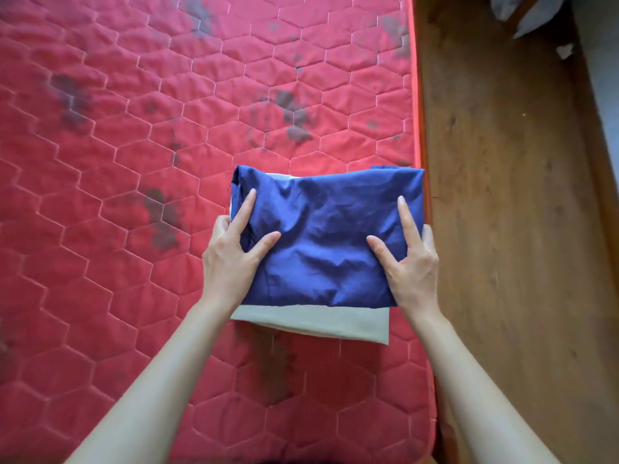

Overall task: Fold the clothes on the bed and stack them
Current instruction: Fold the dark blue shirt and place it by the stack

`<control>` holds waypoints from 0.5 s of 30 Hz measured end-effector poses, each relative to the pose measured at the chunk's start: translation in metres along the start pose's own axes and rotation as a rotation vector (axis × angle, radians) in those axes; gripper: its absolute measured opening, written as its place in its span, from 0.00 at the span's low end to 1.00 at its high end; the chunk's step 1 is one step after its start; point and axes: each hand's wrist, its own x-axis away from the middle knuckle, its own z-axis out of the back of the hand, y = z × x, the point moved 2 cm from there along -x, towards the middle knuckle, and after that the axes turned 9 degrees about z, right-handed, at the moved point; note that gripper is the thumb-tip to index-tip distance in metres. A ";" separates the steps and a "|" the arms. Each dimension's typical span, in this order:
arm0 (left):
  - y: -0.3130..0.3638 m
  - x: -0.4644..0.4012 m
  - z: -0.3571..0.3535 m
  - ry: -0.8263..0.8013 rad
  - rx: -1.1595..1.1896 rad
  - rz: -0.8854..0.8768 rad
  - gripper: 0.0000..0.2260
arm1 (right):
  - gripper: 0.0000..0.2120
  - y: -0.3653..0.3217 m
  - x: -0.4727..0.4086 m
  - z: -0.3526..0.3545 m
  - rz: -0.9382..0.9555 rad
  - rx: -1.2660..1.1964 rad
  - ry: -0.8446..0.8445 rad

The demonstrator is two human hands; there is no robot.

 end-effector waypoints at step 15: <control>-0.101 -0.005 -0.080 -0.173 -0.083 0.052 0.32 | 0.34 0.088 0.088 -0.092 -0.308 0.004 -0.100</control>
